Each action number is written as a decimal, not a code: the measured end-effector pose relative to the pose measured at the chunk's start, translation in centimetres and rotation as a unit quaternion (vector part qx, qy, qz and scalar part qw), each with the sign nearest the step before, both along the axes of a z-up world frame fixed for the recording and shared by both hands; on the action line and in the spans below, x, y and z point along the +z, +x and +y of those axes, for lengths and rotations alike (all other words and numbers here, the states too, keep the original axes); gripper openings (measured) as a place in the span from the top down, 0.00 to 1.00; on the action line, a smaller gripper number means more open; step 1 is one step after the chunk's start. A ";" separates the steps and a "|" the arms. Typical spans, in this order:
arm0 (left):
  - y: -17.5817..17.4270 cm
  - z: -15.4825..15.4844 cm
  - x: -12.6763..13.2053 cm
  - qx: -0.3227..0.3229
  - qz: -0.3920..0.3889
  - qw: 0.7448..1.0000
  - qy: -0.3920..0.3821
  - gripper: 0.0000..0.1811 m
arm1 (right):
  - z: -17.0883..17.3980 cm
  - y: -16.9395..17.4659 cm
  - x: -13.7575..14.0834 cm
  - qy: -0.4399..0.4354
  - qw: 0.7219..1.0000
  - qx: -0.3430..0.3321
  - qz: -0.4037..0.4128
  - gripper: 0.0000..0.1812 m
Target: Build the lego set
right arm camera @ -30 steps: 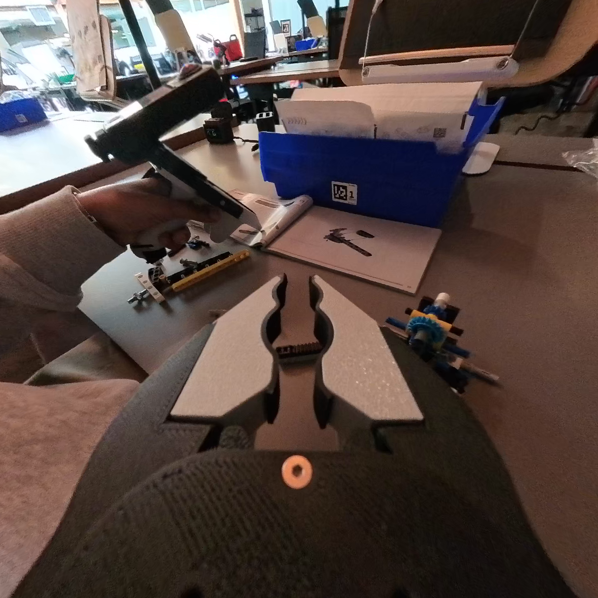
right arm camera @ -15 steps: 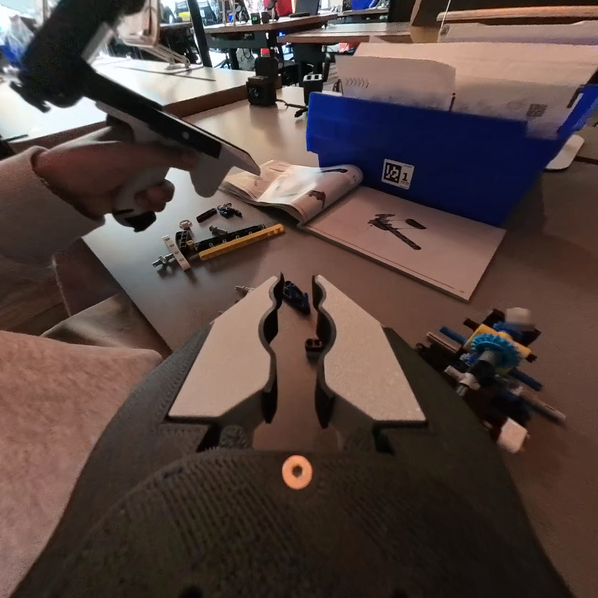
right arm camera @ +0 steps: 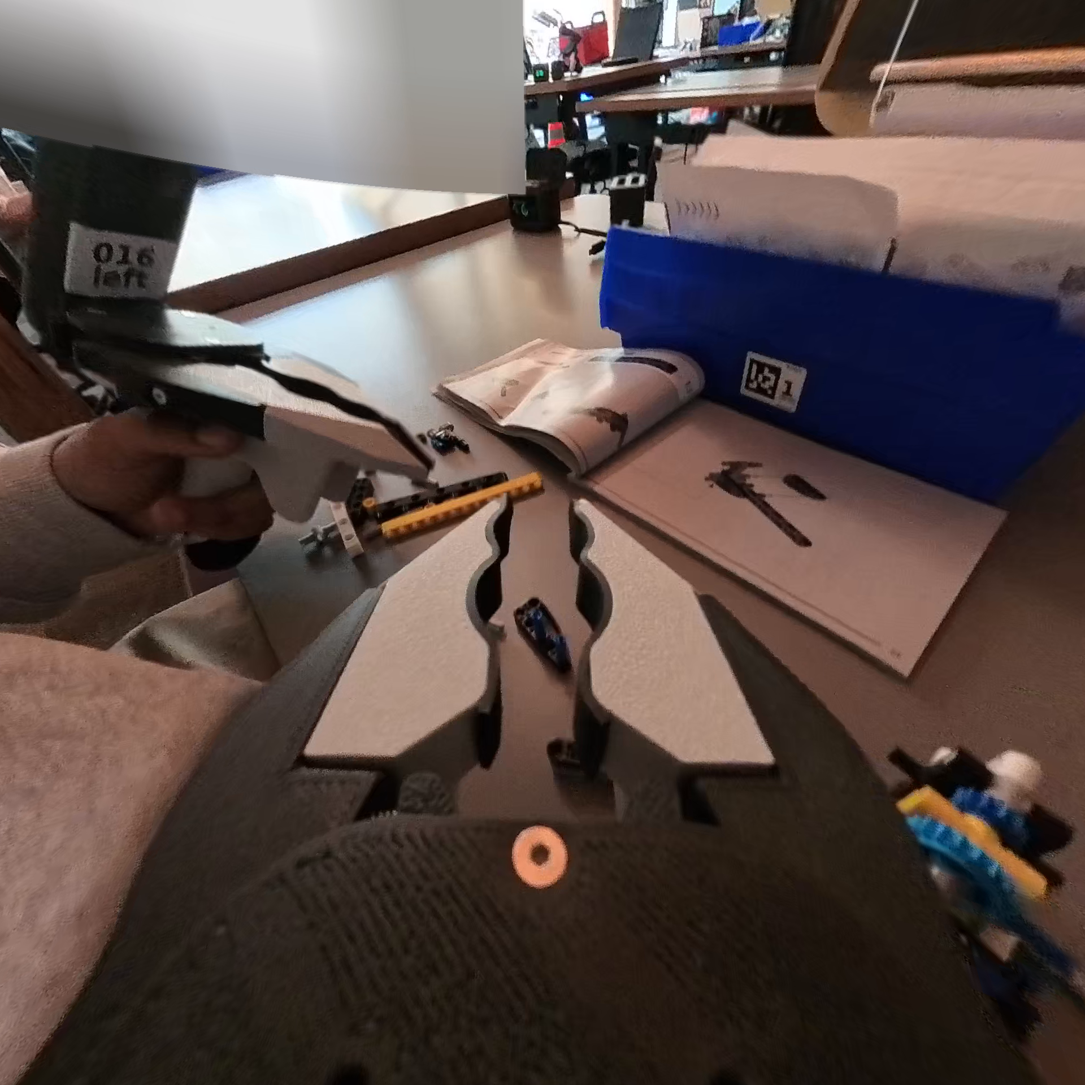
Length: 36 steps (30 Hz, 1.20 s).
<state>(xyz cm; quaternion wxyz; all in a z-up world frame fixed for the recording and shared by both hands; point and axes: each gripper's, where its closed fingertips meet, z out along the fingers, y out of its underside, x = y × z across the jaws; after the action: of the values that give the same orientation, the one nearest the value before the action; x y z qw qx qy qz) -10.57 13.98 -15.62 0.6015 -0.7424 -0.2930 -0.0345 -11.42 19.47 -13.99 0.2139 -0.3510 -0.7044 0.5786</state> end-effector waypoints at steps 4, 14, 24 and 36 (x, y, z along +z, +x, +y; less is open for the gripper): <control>1.5 1.3 0.8 -0.033 0.023 0.999 0.031 0.95 | -0.2 0.1 0.1 -0.018 1.000 0.008 -0.002 0.90; 4.0 4.4 0.7 -0.064 0.063 0.995 0.029 0.76 | 1.0 1.2 -0.4 -0.023 1.000 0.003 -0.004 0.91; 3.8 3.6 1.8 -0.045 0.105 0.992 0.047 0.99 | 1.8 0.5 -0.9 0.020 0.999 -0.036 0.017 0.93; 3.2 3.1 1.4 -0.035 0.089 0.994 0.048 1.00 | 3.0 -0.7 -1.5 0.023 0.997 -0.078 0.002 0.93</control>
<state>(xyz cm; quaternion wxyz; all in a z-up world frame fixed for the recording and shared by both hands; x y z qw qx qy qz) -7.34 17.03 -14.19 0.6586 -0.7225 -0.2101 -0.0039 -12.17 22.46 -15.49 0.2683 -0.3988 -0.6877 0.5441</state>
